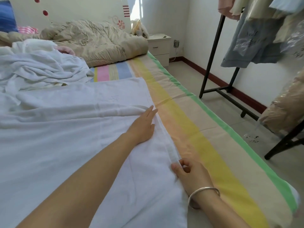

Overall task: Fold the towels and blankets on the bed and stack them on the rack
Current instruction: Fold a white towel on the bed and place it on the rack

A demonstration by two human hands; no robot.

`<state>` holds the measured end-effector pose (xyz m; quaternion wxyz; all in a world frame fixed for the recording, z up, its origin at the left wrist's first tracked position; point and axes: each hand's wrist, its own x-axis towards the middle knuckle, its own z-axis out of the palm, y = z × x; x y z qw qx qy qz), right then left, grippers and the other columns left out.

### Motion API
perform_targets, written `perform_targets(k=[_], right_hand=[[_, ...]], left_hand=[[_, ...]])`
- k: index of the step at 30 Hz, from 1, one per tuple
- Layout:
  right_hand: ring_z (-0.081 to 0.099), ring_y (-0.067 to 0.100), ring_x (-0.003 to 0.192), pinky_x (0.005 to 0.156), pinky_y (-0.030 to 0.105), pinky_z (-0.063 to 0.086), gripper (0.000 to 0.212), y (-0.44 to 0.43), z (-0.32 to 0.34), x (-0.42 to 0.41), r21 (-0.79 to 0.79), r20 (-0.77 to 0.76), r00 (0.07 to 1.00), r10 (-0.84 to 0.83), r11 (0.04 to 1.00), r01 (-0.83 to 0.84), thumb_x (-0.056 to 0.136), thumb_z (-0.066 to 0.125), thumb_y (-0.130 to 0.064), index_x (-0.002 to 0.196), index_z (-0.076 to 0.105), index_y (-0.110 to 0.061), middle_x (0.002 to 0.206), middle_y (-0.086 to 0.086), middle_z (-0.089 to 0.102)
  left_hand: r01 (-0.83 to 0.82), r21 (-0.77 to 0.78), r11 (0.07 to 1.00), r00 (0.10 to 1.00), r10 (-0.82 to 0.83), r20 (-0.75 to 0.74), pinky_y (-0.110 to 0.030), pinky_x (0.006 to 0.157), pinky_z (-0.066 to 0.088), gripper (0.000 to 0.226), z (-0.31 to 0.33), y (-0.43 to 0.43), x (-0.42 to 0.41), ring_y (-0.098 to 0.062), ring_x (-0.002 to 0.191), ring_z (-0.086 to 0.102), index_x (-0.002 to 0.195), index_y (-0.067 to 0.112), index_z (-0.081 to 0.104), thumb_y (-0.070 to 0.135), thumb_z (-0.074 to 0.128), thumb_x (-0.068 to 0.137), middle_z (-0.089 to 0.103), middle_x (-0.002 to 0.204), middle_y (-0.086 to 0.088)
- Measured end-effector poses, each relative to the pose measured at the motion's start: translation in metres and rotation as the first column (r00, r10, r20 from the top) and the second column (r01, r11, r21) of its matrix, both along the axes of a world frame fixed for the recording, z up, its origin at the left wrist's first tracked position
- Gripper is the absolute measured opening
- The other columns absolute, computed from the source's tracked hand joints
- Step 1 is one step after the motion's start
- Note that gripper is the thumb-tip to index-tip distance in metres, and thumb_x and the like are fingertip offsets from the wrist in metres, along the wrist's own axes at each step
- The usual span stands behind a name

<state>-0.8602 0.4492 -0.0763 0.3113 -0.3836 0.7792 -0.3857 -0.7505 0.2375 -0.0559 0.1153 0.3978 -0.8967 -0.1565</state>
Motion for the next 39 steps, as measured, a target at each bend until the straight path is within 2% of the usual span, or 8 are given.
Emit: perform_targets(k=[5, 9, 13, 22, 25, 28, 33, 39], right_hand=[[0.063, 0.017, 0.076, 0.066, 0.029, 0.042, 0.019, 0.001, 0.011, 0.003, 0.025, -0.079, 0.997, -0.010, 1.000, 0.012, 0.087, 0.066, -0.038, 0.078, 0.064, -0.021, 0.076, -0.007, 0.068], [0.055, 0.023, 0.079, 0.066, 0.029, 0.033, 0.031, 0.009, 0.027, 0.007, 0.078, -0.097, 0.995, 0.006, 0.997, 0.002, 0.089, 0.062, -0.042, 0.088, 0.063, -0.011, 0.077, 0.000, 0.059], [0.049, 0.023, 0.061, 0.058, 0.033, 0.036, 0.043, 0.045, 0.031, 0.027, 0.088, -0.061, 0.996, 0.060, 0.995, -0.054, 0.091, 0.060, -0.042, 0.062, 0.048, -0.012, 0.061, 0.003, 0.049], [0.062, 0.018, 0.082, 0.064, 0.027, 0.052, 0.021, 0.108, 0.025, 0.055, -0.017, 0.279, 0.959, 0.056, 0.998, -0.054, 0.093, 0.060, -0.026, 0.108, 0.060, -0.011, 0.099, 0.004, 0.065], [0.054, 0.019, 0.061, 0.044, 0.017, 0.045, 0.005, 0.116, 0.026, 0.049, -0.053, 0.320, 0.947, 0.025, 0.999, -0.009, 0.097, 0.055, -0.021, 0.095, 0.059, -0.017, 0.081, 0.004, 0.060], [0.056, 0.024, 0.062, 0.055, 0.029, 0.047, 0.015, 0.126, 0.024, 0.021, -0.083, 0.266, 0.964, -0.009, 0.996, 0.032, 0.094, 0.059, -0.022, 0.097, 0.066, -0.009, 0.076, 0.009, 0.064], [0.040, 0.003, 0.032, 0.041, 0.019, 0.036, 0.020, 0.143, 0.018, -0.016, -0.044, 0.119, 0.993, 0.007, 0.999, -0.002, 0.091, 0.064, -0.025, 0.078, 0.067, -0.010, 0.039, -0.010, 0.050], [0.061, 0.023, 0.071, 0.072, 0.038, 0.050, 0.017, 0.143, 0.008, -0.010, -0.056, -0.143, 0.987, 0.077, 0.995, -0.085, 0.086, 0.067, -0.036, 0.078, 0.062, -0.022, 0.077, -0.002, 0.068]], left_hand=[[-0.062, -0.091, 0.994, 0.946, 0.029, -0.324, -0.036, 0.093, 0.048, 0.040, 0.027, 0.060, 0.062, -0.010, 0.114, 0.056, 0.129, 0.021, 0.055, 0.007, 0.054, 0.092, 0.050, 0.137, 0.008], [-0.257, -0.135, 0.957, 0.899, 0.185, -0.396, -0.024, 0.074, 0.047, 0.023, 0.023, 0.144, 0.131, -0.003, 0.086, 0.058, 0.105, 0.024, 0.063, 0.007, 0.058, 0.089, 0.057, 0.104, 0.014], [-0.400, -0.100, 0.911, 0.850, 0.328, -0.413, -0.028, 0.064, 0.048, 0.007, 0.015, 0.228, 0.183, -0.005, 0.073, 0.057, 0.088, 0.029, 0.060, 0.023, 0.056, 0.086, 0.056, 0.082, 0.015], [0.002, -0.495, 0.869, 0.999, -0.024, -0.038, -0.038, 0.098, 0.042, 0.026, 0.008, 0.311, 0.224, -0.022, 0.117, 0.055, 0.109, 0.020, 0.072, 0.035, 0.064, 0.088, 0.061, 0.127, -0.001], [0.073, -0.593, 0.802, 0.997, -0.035, 0.075, -0.037, 0.091, 0.042, 0.026, 0.007, 0.315, 0.220, -0.025, 0.108, 0.057, 0.106, 0.016, 0.070, 0.025, 0.071, 0.082, 0.062, 0.118, -0.004], [0.023, -0.623, 0.782, 0.992, 0.060, 0.113, -0.036, 0.069, 0.042, 0.028, 0.012, 0.316, 0.220, -0.025, 0.085, 0.056, 0.097, 0.013, 0.067, 0.020, 0.077, 0.072, 0.060, 0.102, -0.006], [0.035, -0.680, 0.732, 0.983, 0.098, 0.156, -0.034, 0.055, 0.034, 0.006, 0.016, 0.321, 0.228, -0.024, 0.069, 0.049, 0.082, 0.011, 0.061, 0.010, 0.064, 0.077, 0.056, 0.088, -0.007], [0.253, -0.557, 0.791, 0.951, -0.097, 0.295, -0.028, 0.046, 0.030, 0.004, 0.012, 0.335, 0.223, -0.019, 0.055, 0.046, 0.077, 0.018, 0.049, 0.021, 0.051, 0.078, 0.048, 0.069, 0.002]])
